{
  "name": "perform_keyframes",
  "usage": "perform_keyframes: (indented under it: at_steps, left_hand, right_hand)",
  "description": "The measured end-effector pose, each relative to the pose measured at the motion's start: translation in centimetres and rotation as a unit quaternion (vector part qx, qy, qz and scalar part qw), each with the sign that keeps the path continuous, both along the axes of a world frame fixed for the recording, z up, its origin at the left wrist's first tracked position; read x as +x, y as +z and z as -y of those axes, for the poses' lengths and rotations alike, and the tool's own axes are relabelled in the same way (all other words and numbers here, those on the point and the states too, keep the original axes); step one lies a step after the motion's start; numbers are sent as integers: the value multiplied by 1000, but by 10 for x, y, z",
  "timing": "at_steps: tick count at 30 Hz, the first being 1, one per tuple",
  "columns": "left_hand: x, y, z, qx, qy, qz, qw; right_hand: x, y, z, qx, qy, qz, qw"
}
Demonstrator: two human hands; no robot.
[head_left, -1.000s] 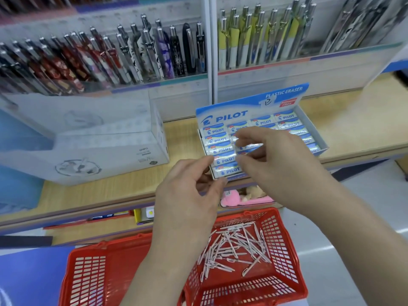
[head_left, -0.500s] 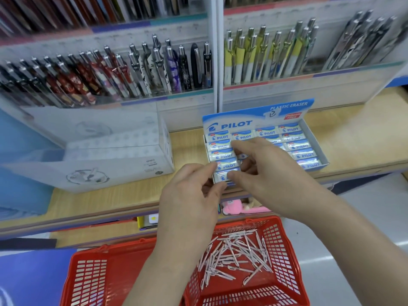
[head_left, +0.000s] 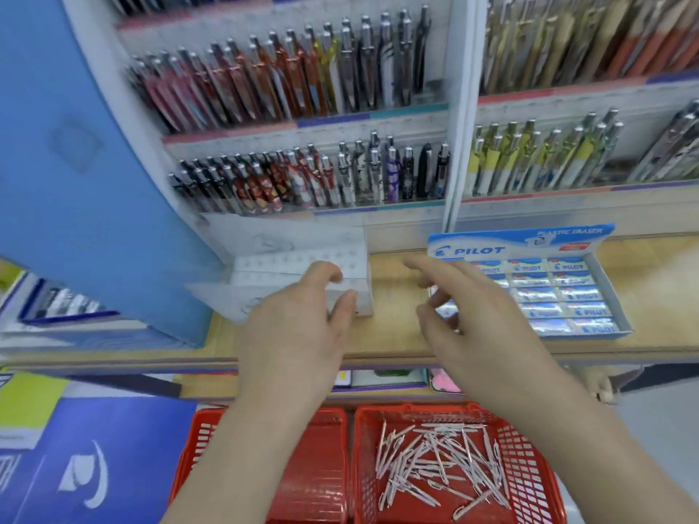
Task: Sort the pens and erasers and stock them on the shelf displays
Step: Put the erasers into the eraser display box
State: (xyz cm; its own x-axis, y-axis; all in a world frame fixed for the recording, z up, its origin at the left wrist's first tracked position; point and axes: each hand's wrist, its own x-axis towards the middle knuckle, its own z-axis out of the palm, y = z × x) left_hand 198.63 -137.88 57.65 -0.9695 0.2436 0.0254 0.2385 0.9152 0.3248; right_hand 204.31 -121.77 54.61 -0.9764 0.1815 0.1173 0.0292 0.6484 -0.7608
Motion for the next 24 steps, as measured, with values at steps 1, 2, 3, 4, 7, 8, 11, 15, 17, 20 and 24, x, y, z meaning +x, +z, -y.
perform_keyframes:
  at_steps: [1, 2, 3, 4, 7, 8, 11, 15, 17, 20, 24]
  left_hand:
    - [1, 1, 1, 0, -4, 1, 1000]
    - [3, 0, 3, 10, -10, -1, 1000]
    - [7, 0, 5, 28, -19, 0, 999]
    - [13, 1, 8, 49, -30, 8, 998]
    - [30, 4, 25, 85, -59, 36, 994]
    - [34, 3, 30, 82, -68, 35, 994]
    - [37, -4, 49, 76, -99, 16, 992]
    - [33, -9, 65, 115, -114, 16, 987]
    - [32, -11, 71, 124, -128, 7, 984]
    - [31, -16, 84, 141, -136, -17, 981]
    - [30, -23, 98, 179, -114, 1, 977]
  right_hand:
    - [-6, 3, 4, 3, 24, 1, 1000]
    - [-11, 5, 8, 11, 42, 8, 999]
    - [-14, 7, 9, 19, 58, 20, 998]
    - [-16, 9, 10, 27, 72, 36, 996]
    - [-11, 16, 8, 68, 100, 91, 989]
    - [-6, 18, 7, 77, 100, 99, 987]
    - [16, 14, 14, 97, 80, 75, 989]
    - [33, 0, 33, 86, 18, 20, 996]
    - [33, -3, 43, 95, -2, -5, 995]
    - [35, -5, 58, 119, 2, -23, 993]
    - [45, -7, 72, 72, 32, -24, 997]
